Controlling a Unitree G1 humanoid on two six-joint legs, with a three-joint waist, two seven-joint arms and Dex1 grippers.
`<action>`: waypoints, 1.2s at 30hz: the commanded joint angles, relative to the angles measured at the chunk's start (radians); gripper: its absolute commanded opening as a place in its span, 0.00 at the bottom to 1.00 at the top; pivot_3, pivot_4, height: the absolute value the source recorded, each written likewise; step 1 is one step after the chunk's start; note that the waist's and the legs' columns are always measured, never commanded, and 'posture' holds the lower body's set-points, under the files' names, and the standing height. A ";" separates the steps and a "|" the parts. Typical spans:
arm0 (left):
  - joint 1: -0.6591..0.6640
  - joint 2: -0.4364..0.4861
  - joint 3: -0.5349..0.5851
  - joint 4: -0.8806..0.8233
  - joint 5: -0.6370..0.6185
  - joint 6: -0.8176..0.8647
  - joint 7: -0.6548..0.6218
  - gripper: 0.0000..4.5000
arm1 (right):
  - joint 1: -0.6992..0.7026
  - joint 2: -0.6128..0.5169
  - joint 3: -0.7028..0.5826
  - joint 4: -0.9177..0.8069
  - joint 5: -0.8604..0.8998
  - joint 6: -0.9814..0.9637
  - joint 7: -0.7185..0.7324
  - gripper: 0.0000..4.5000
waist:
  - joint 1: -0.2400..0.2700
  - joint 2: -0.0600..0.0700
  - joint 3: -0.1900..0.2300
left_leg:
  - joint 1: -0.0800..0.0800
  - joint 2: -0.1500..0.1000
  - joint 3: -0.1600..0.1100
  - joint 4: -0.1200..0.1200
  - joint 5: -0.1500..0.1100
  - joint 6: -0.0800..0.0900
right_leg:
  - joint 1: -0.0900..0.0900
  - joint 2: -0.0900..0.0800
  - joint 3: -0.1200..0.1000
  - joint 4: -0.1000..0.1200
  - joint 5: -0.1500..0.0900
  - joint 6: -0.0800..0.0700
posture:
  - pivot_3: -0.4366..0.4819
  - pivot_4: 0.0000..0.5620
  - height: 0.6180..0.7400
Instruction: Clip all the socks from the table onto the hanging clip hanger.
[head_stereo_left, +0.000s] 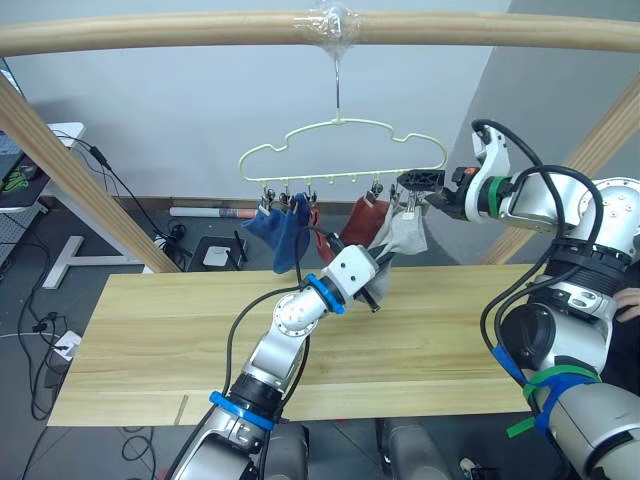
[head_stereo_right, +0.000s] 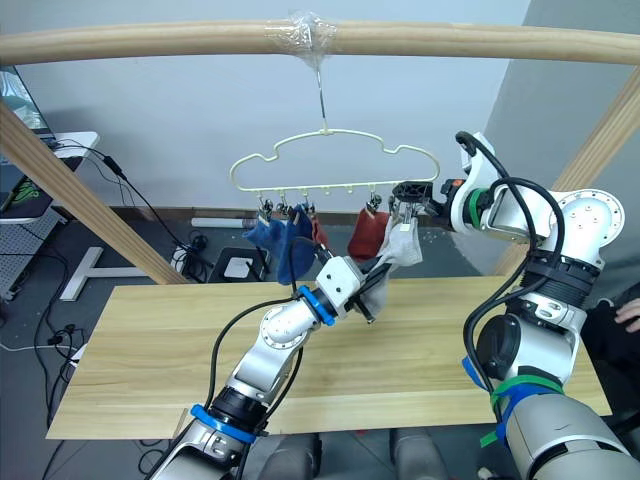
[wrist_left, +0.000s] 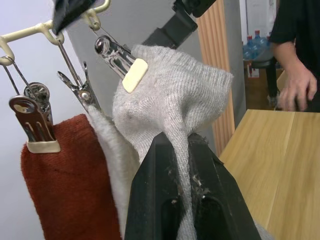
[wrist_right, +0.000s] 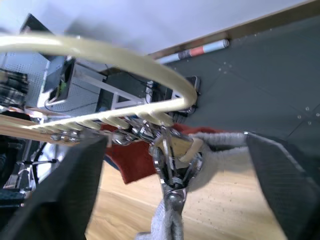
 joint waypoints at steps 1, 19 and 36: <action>-0.023 -0.045 -0.006 0.009 -0.050 0.036 -0.025 0.00 | 0.117 -0.123 0.129 -0.259 0.061 -0.012 0.204 1.00 | 0.006 0.001 0.000 | -0.001 0.000 -0.002 0.000 0.000 0.000 | 0.000 0.000 -0.001 -0.001 0.000 0.000 | 0.47 0.36 1.00; 0.021 0.191 0.167 -0.020 -0.190 0.199 -0.212 0.96 | 0.481 -0.482 0.350 -0.593 -0.057 -0.359 0.686 1.00 | -0.042 0.001 0.002 | 0.001 0.001 0.001 0.001 0.001 0.002 | 0.000 0.001 0.000 0.000 -0.002 0.006 | 0.47 0.42 1.00; 0.259 0.858 0.650 -0.347 -0.423 0.657 -0.444 0.96 | 0.742 -0.671 0.418 -0.456 -0.374 -0.917 1.110 1.00 | 0.004 -0.003 0.014 | 0.000 0.001 0.001 0.000 0.001 0.002 | -0.001 0.000 0.000 -0.001 -0.004 0.005 | 0.63 0.42 1.00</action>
